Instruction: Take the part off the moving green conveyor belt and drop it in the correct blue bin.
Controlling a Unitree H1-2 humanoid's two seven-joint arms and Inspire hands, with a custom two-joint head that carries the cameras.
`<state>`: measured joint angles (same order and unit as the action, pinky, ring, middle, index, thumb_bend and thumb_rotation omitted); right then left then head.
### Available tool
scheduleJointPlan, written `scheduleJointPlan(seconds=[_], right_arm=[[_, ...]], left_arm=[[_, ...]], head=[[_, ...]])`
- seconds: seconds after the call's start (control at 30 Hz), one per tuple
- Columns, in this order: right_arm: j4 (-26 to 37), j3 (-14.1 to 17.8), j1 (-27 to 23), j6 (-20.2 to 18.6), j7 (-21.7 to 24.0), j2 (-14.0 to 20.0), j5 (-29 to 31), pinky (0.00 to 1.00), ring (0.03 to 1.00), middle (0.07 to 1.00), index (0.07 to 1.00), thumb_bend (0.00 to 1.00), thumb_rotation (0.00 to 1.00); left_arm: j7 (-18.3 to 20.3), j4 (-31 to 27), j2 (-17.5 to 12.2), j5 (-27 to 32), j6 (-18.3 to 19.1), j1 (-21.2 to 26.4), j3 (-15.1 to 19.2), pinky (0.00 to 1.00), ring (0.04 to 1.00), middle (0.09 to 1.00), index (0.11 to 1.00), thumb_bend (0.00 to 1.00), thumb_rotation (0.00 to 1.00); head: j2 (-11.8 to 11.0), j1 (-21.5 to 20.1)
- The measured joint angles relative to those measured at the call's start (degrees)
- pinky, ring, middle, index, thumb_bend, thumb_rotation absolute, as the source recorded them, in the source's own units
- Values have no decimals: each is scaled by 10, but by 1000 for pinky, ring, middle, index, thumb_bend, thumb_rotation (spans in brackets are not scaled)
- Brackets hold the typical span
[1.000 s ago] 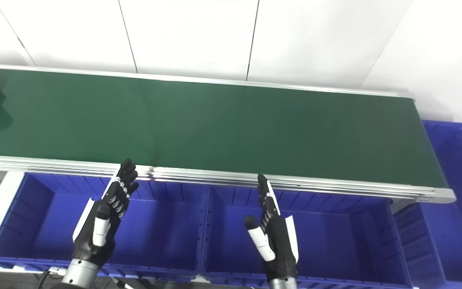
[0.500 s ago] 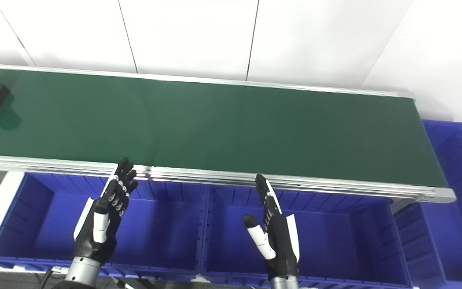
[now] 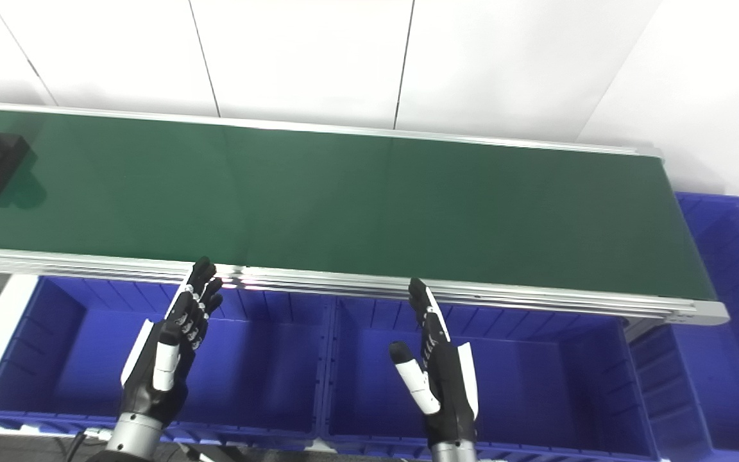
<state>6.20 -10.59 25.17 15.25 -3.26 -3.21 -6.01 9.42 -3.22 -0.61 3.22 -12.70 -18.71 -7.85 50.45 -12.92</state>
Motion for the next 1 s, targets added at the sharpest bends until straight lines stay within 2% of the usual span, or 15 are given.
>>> scheduleJointPlan(seconds=[0.57, 1.0], right_arm=[[-3, 1, -2, 1, 0, -2, -1, 980, 946, 939, 940, 781, 809], [-2, 1, -2, 1, 3, -2, 18, 993, 967, 951, 945, 811, 803]], left_arm=[[0, 2, -1, 0, -8, 2, 0, 970, 983, 1000, 987, 801, 972], [0, 4, -2, 0, -17, 2, 0, 971, 983, 1000, 987, 802, 972]], head=[[0, 1], [0, 1]])
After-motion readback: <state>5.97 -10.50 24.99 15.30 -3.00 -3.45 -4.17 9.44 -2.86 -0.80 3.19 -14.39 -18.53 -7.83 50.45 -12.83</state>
